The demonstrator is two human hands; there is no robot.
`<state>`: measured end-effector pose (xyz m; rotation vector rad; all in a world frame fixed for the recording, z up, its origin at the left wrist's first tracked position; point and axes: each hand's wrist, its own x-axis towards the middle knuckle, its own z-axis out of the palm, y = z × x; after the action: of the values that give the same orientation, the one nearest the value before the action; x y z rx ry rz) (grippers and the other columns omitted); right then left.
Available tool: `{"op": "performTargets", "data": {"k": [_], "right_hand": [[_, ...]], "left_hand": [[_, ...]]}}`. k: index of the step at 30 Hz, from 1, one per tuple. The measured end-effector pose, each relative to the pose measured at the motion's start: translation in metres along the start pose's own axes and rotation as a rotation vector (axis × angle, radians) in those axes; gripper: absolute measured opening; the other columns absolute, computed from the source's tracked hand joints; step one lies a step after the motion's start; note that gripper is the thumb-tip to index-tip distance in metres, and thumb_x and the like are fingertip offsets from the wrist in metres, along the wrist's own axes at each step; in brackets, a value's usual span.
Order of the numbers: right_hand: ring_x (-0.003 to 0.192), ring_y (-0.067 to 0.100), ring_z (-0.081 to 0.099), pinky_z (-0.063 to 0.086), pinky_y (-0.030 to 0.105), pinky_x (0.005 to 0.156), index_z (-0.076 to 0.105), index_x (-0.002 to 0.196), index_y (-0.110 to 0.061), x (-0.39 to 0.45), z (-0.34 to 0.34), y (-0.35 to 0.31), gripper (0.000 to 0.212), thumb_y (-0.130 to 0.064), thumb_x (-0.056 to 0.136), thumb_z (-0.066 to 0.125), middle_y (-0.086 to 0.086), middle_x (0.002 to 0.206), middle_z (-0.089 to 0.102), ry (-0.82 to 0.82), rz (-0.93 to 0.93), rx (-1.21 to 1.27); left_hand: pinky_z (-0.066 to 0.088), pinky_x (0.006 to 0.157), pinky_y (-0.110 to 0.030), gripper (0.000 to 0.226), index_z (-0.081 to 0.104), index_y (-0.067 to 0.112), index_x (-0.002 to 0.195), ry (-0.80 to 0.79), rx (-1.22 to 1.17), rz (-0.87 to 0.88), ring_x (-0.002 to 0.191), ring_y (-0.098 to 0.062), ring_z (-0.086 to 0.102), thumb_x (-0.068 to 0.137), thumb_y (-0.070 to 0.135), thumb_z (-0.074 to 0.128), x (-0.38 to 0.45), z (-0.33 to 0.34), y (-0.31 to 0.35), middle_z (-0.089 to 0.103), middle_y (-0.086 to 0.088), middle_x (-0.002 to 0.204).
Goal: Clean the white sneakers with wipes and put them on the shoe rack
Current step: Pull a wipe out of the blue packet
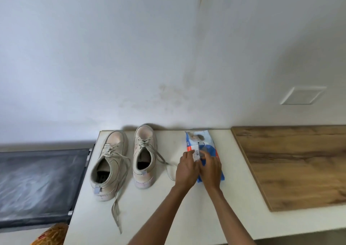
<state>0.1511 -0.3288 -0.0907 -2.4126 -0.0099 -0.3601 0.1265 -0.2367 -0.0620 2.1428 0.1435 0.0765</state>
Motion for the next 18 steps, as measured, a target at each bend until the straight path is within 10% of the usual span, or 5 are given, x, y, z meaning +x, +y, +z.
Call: {"op": "performTargets", "data": {"k": [11,18], "right_hand": [[0.088,0.013,0.060,0.042,0.005,0.058,0.053,0.113,-0.007,-0.040,-0.016,-0.006,0.025,0.003,0.094,0.041,0.003,0.100,0.063,-0.221,0.131,0.162],[0.092,0.021,0.063,0.030,0.005,0.052,0.063,0.110,-0.011,-0.025,-0.030,0.017,0.023,-0.014,0.098,0.044,0.007,0.109,0.067,-0.262,0.110,-0.083]], "left_hand": [[0.042,0.084,-0.033,0.035,0.051,0.008,0.120,0.075,0.061,-0.164,0.106,-0.027,0.049,0.090,0.027,0.054,-0.011,0.012,-0.020,0.053,-0.010,0.113],[0.052,0.075,-0.036,0.018,0.065,0.006,0.094,0.103,-0.018,-0.274,0.089,-0.024,0.061,0.088,0.010,0.049,-0.007,0.005,-0.025,0.066,-0.010,0.099]]}}
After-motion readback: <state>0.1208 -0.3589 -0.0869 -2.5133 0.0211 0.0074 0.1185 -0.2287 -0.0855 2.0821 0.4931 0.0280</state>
